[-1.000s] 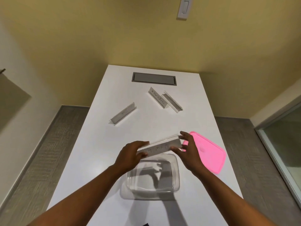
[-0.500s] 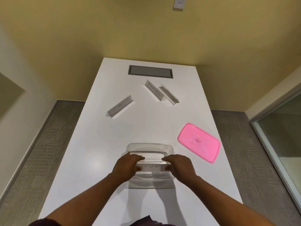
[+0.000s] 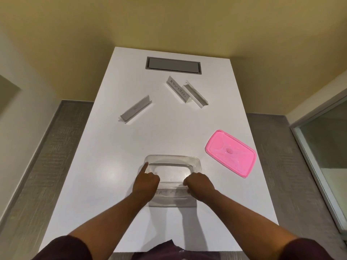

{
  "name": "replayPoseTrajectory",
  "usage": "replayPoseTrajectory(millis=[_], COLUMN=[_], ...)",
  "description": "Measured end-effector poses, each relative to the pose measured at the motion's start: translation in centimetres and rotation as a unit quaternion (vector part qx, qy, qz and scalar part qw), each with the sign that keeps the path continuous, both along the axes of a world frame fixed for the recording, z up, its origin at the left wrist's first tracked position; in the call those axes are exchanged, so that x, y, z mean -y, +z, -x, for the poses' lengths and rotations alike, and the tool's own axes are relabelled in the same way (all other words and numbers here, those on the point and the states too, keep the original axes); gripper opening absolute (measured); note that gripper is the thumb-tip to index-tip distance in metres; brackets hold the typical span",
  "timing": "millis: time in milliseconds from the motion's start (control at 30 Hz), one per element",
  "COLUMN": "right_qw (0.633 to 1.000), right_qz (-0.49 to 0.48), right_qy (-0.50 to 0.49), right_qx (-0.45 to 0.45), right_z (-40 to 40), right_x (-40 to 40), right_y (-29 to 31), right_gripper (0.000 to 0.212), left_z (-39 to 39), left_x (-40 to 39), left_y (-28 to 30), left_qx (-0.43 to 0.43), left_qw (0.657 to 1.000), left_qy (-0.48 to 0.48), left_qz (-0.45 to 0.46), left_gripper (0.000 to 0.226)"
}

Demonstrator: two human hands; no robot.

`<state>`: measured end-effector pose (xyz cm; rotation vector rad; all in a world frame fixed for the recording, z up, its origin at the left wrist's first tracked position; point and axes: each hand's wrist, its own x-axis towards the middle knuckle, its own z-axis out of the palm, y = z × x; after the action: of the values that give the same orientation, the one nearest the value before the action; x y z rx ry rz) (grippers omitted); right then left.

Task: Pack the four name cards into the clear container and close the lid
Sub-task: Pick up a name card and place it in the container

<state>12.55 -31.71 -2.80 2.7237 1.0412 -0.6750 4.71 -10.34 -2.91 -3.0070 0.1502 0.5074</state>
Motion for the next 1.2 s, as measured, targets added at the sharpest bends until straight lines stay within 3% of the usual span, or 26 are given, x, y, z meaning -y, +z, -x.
replayPoseTrajectory(millis=[200,500,700,767,900,1033,1200], right_qw=[1.000,0.999,0.997,0.988,0.946,0.903,0.872], right_qz=[0.008,0.017,-0.052,-0.130,-0.262,-0.336,-0.364], right_qy=[0.004,0.018,-0.022,-0.073,-0.189,-0.258,-0.302], right_qx=[-0.007,-0.021,-0.060,-0.045,-0.037,-0.068,-0.130], right_z=[0.2,0.0,-0.7,-1.4,-4.4,-9.4,-16.1], right_x=[-0.4,-0.7,-1.0,-1.3,-2.9,-5.7,-10.4], right_y=[-0.6,-0.9,0.2,1.4,3.7,4.7,4.0], right_gripper=[0.027,0.024,0.042,0.031,0.031,0.027,0.018], left_z=[-0.1,0.0,-0.3,-0.5,-1.6,-4.1,-7.9], left_x=[-0.2,-0.6,-1.7,-2.1,-4.2,-7.2,-11.9], left_y=[0.7,0.0,-0.8,0.3,2.4,2.5,0.5], left_qx=[-0.023,-0.032,0.026,0.088,0.219,0.217,0.192], left_qw=[1.000,0.999,0.989,0.970,0.911,0.840,0.732], left_qy=[0.020,0.023,0.057,0.103,0.195,0.371,0.512], left_qz=[0.002,0.028,0.134,0.202,0.289,0.331,0.405], left_gripper=[0.031,0.030,0.022,0.020,0.015,0.013,0.017])
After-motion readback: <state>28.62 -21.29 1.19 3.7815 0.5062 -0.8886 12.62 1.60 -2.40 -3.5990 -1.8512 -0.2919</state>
